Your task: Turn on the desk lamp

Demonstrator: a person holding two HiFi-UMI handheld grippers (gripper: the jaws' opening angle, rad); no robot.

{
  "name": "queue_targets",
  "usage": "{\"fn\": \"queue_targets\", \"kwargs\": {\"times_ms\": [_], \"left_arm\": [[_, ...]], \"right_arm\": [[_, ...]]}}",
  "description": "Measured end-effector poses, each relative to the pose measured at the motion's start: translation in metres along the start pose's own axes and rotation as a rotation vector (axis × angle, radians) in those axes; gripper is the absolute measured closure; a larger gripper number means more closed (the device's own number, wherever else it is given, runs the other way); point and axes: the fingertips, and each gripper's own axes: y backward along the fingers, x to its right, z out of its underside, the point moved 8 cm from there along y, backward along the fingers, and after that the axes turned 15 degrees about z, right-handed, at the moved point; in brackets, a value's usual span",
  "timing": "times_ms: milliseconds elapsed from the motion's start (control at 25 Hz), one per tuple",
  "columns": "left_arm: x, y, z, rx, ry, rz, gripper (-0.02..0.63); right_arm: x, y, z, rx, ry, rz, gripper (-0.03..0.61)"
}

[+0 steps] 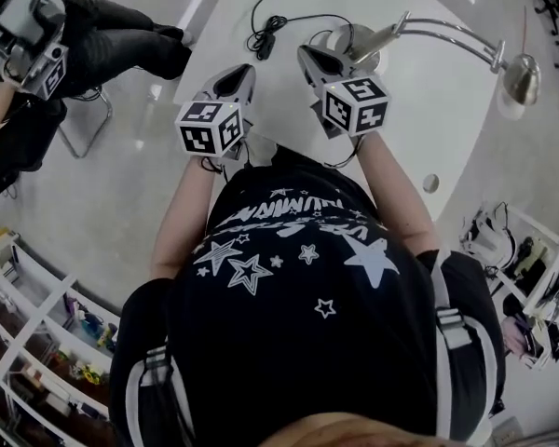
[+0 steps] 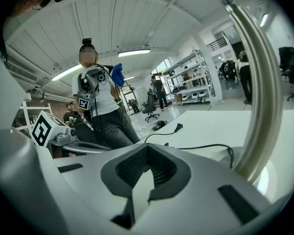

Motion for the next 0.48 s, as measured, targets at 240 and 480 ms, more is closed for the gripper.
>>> {"fn": "queue_targets", "kwargs": {"times_ms": [240, 480], "left_arm": [[-0.004, -0.021, 0.006, -0.081, -0.030, -0.015, 0.601], [-0.015, -0.033, 0.003, -0.122, -0.054, -0.047, 0.600]], "right_arm": [[0.006, -0.008, 0.006, -0.020, -0.027, -0.015, 0.574], [0.014, -0.012, 0.010, -0.028, -0.072, -0.010, 0.574]]}}
